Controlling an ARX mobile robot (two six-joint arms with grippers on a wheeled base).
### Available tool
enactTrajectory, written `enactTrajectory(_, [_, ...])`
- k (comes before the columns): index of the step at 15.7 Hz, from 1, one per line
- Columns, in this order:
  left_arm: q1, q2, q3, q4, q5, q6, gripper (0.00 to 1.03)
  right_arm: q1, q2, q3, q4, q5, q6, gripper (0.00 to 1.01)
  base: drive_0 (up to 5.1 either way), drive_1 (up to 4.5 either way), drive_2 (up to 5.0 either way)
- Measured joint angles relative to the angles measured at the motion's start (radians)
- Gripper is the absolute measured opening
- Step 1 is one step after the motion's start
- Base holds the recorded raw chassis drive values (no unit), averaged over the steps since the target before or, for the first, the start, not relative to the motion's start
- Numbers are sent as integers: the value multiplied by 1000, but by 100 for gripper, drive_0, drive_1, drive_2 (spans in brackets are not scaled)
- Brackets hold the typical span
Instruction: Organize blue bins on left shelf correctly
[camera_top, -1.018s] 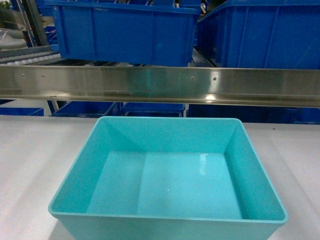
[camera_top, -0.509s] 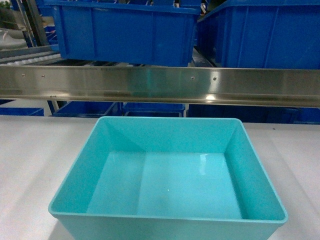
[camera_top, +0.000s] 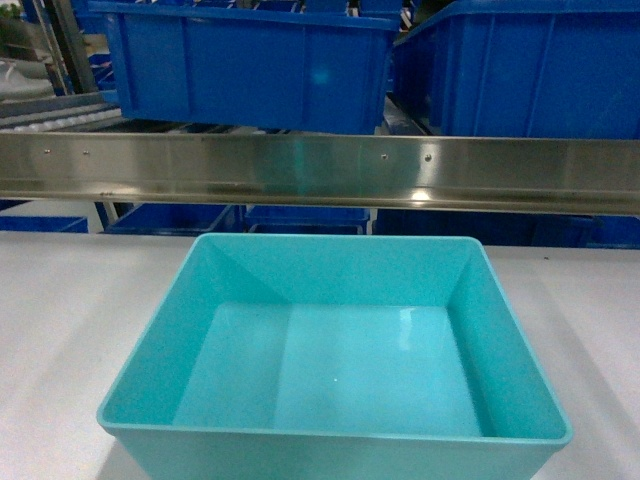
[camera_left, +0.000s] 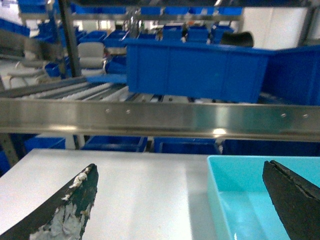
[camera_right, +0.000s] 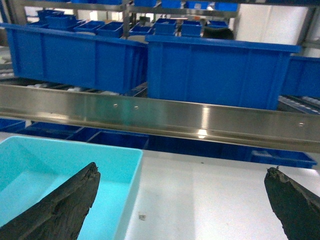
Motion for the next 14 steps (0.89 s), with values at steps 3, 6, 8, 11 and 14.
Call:
enactTrajectory(3, [-42,606,131,377,4,-10,98,102,562,195,297,35,-12,98,0,0,0])
enactTrajectory(6, [-126,982,243,478,-18,-25,98,126,974,371,220,70,14,98,0,0,0])
enactTrajectory(8, [-163,1107,275,480,-35,-35,98,126,1102,461,184,60,24,98,0,0,0])
enactTrajectory(11, [-195,1225,330,481,-69,-60,98,141,1205,588,37,31,43,98,0,0,0])
enactTrajectory(14, [-226,1245,344,453,-84,-59,98,161,1288,628,-39,114,46,98,0,0,0])
